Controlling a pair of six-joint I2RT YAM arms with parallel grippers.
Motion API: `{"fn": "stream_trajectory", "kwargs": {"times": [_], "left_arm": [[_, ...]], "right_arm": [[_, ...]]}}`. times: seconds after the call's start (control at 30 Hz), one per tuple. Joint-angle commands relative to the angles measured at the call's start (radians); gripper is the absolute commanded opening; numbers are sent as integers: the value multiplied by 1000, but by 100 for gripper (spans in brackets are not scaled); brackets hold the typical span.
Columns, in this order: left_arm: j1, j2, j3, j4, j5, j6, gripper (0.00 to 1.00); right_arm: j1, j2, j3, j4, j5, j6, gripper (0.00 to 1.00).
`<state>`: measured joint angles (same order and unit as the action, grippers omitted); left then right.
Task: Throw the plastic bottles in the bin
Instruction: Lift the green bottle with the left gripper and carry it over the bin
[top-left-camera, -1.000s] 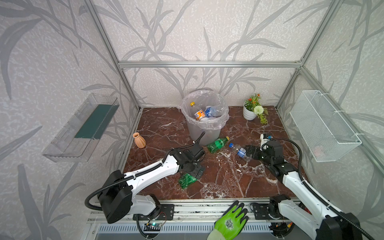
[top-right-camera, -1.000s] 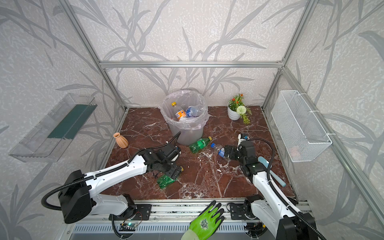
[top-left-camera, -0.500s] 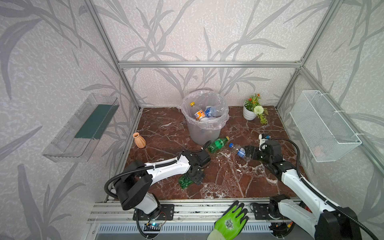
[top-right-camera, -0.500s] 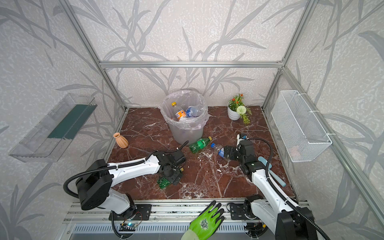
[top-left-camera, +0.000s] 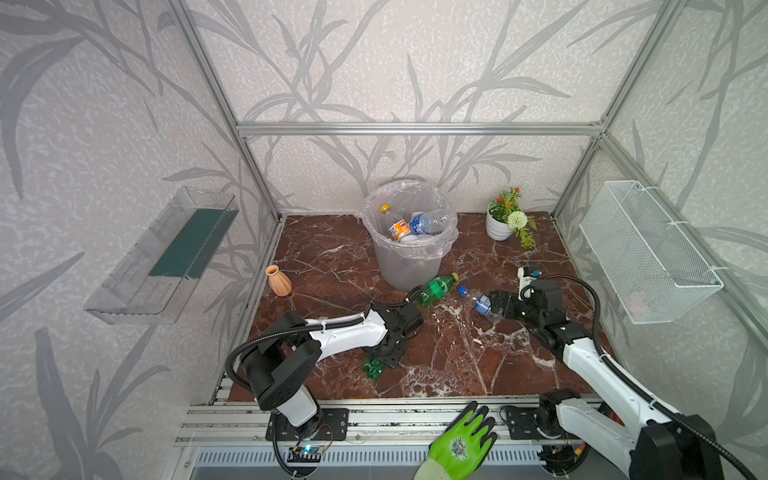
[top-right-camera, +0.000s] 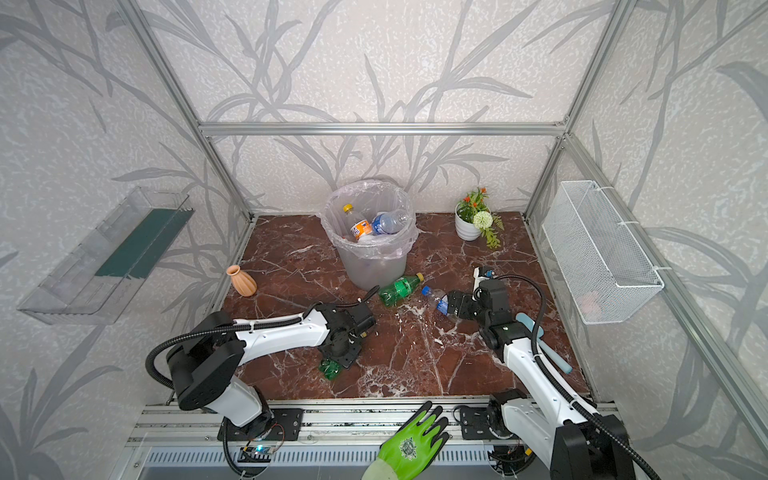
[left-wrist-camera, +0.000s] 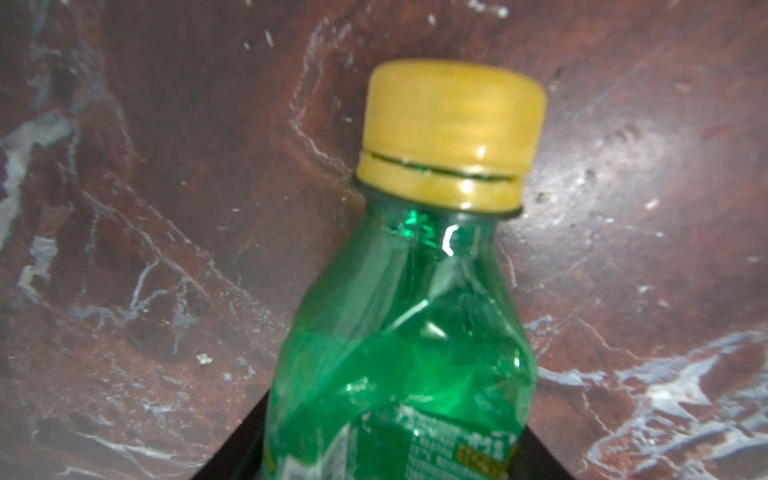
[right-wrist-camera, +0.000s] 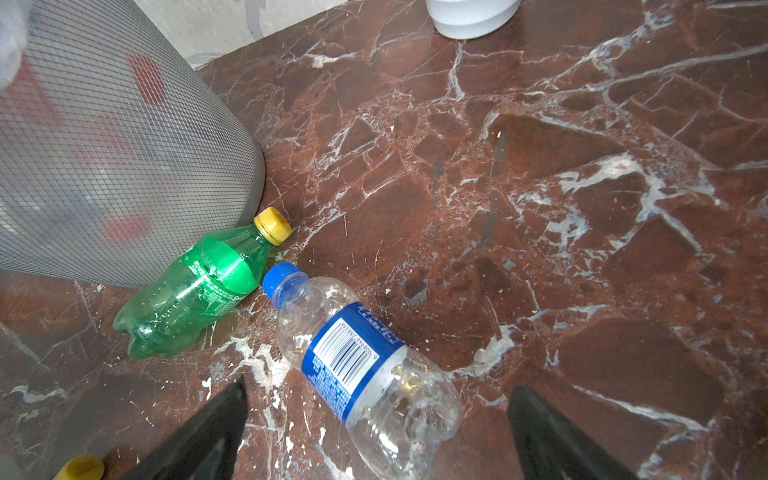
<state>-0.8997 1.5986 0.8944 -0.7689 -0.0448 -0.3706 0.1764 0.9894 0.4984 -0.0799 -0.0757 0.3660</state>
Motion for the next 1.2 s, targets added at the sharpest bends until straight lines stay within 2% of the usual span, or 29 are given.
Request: {"fn": "stream_trajectory", "kwargs": {"times": [0.0, 0.13, 0.27, 0.43, 0.5, 0.57, 0.63, 0.73, 0.8, 0.93, 1.07, 1.17], "left_arm": [[-3, -107, -3, 33, 6, -30, 53], [0, -324, 36, 31, -122, -98, 50], [16, -573, 88, 87, -291, -69, 50], [47, -796, 142, 347, -483, 136, 51], [65, -833, 166, 513, -517, 251, 51], [91, -838, 183, 684, -500, 334, 50], [136, -805, 217, 798, -427, 368, 51], [234, -681, 340, 808, -287, 318, 50], [283, -555, 436, 764, -200, 275, 51], [318, -289, 607, 623, -72, 223, 54], [334, -78, 733, 509, -20, 170, 65], [337, -8, 813, 397, -51, 165, 85]], "right_arm": [[-3, 0, 20, 4, 8, -8, 98], [-5, -3, 13, 15, 13, -12, 98], [-5, 6, 16, 22, 17, -21, 98], [-5, 12, 24, 41, 3, -10, 98], [-5, 12, 29, 45, -2, -6, 98], [-5, 9, 35, 46, -9, -3, 98], [-5, 6, 41, 46, -15, -1, 97], [-5, -5, 47, 42, -19, 1, 97], [-5, -12, 48, 44, -23, 4, 97], [-5, -14, 47, 36, -33, 6, 97], [-5, -27, 49, 16, -29, -4, 97], [-5, -51, 55, -8, -15, -19, 97]]}}
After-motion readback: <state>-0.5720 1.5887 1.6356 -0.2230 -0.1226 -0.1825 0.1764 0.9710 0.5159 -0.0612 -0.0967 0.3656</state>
